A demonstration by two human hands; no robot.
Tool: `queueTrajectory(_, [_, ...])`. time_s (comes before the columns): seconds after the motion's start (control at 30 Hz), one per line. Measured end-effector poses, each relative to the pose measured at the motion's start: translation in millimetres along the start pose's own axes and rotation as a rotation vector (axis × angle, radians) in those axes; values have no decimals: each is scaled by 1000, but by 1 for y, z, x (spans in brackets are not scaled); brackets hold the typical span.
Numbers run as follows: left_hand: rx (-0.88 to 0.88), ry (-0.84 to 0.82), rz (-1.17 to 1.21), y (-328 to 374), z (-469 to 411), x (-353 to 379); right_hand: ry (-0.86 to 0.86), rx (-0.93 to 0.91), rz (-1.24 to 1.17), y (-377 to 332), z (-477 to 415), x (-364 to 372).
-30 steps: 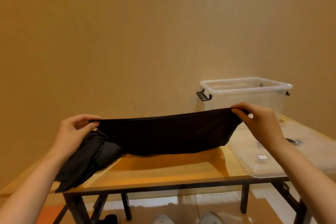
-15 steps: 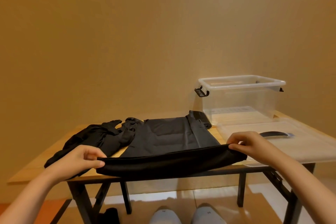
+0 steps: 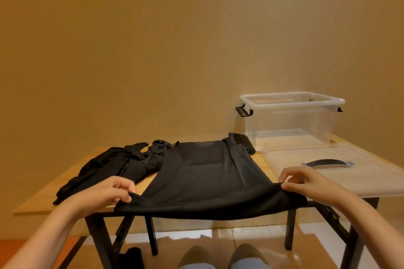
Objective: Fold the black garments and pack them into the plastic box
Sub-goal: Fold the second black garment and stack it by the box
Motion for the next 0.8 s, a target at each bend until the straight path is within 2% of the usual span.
queueTrajectory(0.13, [79,50,52,-2,-2,0,27,-44,-97,-1,4,0])
queueTrajectory(0.33, [206,175,199,6,-3,-8,145,-117,-86,-5,-1,-9])
queueTrajectory(0.53, [247,442,157,19,-11,-19,328,-151,-56,-23,-20,-19])
queueTrajectory(0.6, [246,363,191,19,-10,-28,299,-156,-76,-28,-22,-27])
queueTrajectory(0.73, [190,75,248,18,-8,-41,98,-122,-180,-37,-28,-38])
queueTrajectory(0.8, [181,88,246,19,-16,-46,66,-102,-191,-38,-40,-41])
Point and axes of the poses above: each hand's wrist, its own z-axis away from the middle knuckle, its own x-axis out of the palm, y = z × x, the point moved 4 cm from there along -z, towards the middle knuckle, and after that the axes turned 1 degree about z, right-handed, at the moved point
